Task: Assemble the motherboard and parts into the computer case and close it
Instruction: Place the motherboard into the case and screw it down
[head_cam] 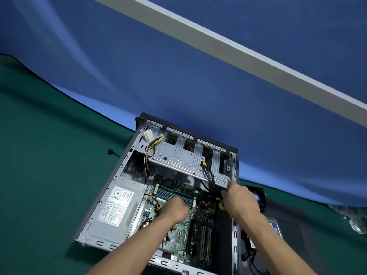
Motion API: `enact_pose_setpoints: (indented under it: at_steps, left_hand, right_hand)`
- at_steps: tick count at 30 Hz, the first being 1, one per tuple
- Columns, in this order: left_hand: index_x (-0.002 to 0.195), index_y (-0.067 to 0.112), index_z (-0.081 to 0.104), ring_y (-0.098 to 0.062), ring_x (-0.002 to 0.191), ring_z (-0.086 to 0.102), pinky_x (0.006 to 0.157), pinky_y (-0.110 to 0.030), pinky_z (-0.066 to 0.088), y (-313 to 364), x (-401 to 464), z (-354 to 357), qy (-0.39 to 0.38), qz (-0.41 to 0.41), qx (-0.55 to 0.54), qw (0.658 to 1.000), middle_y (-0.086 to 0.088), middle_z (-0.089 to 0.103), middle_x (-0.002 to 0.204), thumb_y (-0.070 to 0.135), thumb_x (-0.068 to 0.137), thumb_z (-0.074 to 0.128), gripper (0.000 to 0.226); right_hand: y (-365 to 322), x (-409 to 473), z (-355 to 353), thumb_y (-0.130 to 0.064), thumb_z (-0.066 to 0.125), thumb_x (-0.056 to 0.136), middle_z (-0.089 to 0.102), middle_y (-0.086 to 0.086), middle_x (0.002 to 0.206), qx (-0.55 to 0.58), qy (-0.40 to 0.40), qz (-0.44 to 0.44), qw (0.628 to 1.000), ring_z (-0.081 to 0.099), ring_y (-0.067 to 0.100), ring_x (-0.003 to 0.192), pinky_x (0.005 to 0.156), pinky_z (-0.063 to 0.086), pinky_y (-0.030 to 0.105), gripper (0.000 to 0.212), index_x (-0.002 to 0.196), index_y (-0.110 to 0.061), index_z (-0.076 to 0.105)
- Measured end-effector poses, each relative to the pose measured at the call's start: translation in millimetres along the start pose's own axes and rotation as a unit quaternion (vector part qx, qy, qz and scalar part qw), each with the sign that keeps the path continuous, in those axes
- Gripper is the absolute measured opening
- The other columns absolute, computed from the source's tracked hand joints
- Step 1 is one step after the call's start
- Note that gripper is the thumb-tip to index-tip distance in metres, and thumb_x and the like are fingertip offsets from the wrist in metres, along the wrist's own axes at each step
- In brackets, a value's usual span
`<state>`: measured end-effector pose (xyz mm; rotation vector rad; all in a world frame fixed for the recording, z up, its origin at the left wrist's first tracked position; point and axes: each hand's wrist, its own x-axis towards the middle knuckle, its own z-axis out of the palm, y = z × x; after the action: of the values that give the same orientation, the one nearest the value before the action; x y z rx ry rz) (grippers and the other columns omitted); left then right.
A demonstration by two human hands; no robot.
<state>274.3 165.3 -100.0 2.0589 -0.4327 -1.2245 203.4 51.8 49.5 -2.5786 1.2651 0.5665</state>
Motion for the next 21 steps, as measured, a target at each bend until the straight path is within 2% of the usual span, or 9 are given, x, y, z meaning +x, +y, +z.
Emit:
enact_pose_setpoints:
  at_steps: [2,4,6,8,10,13,15,19,21]
  left_hand:
    - [0.082,0.016,0.054,-0.018,0.080,0.044,0.057,-0.022,0.029,0.3,-0.4,-0.5,0.001,0.002,0.003,1.000,0.000,0.046,0.087,0.013,0.092,0.048,0.012]
    - [0.078,0.017,0.052,-0.019,0.075,0.045,0.059,-0.024,0.034,0.7,-0.9,0.0,0.004,-0.001,-0.003,1.000,0.000,0.047,0.085,0.014,0.092,0.049,0.015]
    - [0.074,0.017,0.049,-0.018,0.065,0.042,0.063,-0.027,0.040,0.4,-1.4,1.8,0.001,-0.007,-0.015,1.000,-0.003,0.048,0.083,0.014,0.093,0.048,0.019]
    - [0.071,0.018,0.047,-0.016,0.059,0.039,0.063,-0.028,0.041,0.3,-1.1,2.3,0.001,-0.009,-0.022,1.000,-0.005,0.048,0.081,0.013,0.093,0.049,0.022]
    - [0.073,0.016,0.049,-0.014,0.054,0.036,0.062,-0.028,0.040,0.1,-1.3,1.7,0.004,-0.007,-0.020,1.000,-0.003,0.045,0.075,0.014,0.094,0.049,0.021]
    - [0.074,0.016,0.049,-0.014,0.052,0.036,0.062,-0.027,0.041,0.1,-2.7,1.5,0.000,-0.008,-0.017,1.000,-0.001,0.043,0.069,0.014,0.094,0.049,0.020]
    - [0.074,0.018,0.049,-0.016,0.056,0.040,0.062,-0.028,0.043,0.5,-2.8,1.5,0.000,-0.008,-0.023,1.000,-0.003,0.046,0.073,0.014,0.094,0.048,0.020]
    - [0.072,0.016,0.049,-0.016,0.054,0.040,0.063,-0.028,0.043,1.3,-4.7,-0.1,0.006,-0.008,0.001,1.000,-0.002,0.048,0.071,0.015,0.094,0.048,0.022]
    - [0.065,0.016,0.047,-0.014,0.049,0.037,0.065,-0.029,0.045,1.2,-4.1,0.3,0.011,-0.011,0.003,1.000,0.001,0.042,0.061,0.014,0.094,0.048,0.028]
  right_hand:
    - [1.8,1.4,0.0,-0.028,0.037,0.100,0.060,0.016,0.112,-0.019,0.019,0.007,1.000,0.059,0.032,0.089,0.070,0.045,0.033,0.029,0.118,-0.006,0.046]
    - [0.8,2.0,-1.9,-0.026,0.045,0.098,0.051,0.016,0.118,-0.005,-0.012,-0.006,1.000,0.057,0.030,0.084,0.070,0.048,0.035,0.028,0.120,-0.011,0.037]
    - [0.8,2.9,-2.2,-0.019,0.044,0.097,0.056,0.016,0.112,-0.018,-0.023,-0.011,0.999,0.061,0.032,0.087,0.071,0.051,0.036,0.025,0.119,-0.008,0.040]
    - [2.0,3.2,-2.1,-0.026,0.040,0.100,0.062,0.014,0.109,-0.047,0.002,-0.006,0.999,0.061,0.031,0.092,0.070,0.046,0.032,0.030,0.120,-0.005,0.046]
    - [1.2,2.1,-1.4,-0.028,0.043,0.098,0.057,0.014,0.116,-0.045,-0.007,-0.008,0.999,0.057,0.030,0.090,0.070,0.042,0.033,0.033,0.124,-0.008,0.040]
    - [-1.3,2.2,0.9,-0.020,0.043,0.097,0.055,0.017,0.120,-0.053,-0.023,-0.014,0.998,0.059,0.033,0.098,0.072,0.044,0.033,0.031,0.125,-0.007,0.040]
    - [-1.3,1.6,1.0,-0.028,0.039,0.101,0.059,0.015,0.119,-0.064,-0.004,0.005,0.998,0.060,0.032,0.102,0.070,0.042,0.032,0.034,0.126,-0.005,0.043]
    - [-1.4,1.2,-2.1,-0.020,0.049,0.095,0.038,0.019,0.133,0.017,-0.040,0.009,0.999,0.059,0.033,0.094,0.075,0.051,0.038,0.046,0.134,-0.014,0.026]
    - [0.8,1.5,-0.7,-0.020,0.042,0.098,0.052,0.019,0.123,0.002,-0.008,0.006,1.000,0.059,0.034,0.097,0.077,0.049,0.039,0.032,0.128,-0.009,0.035]
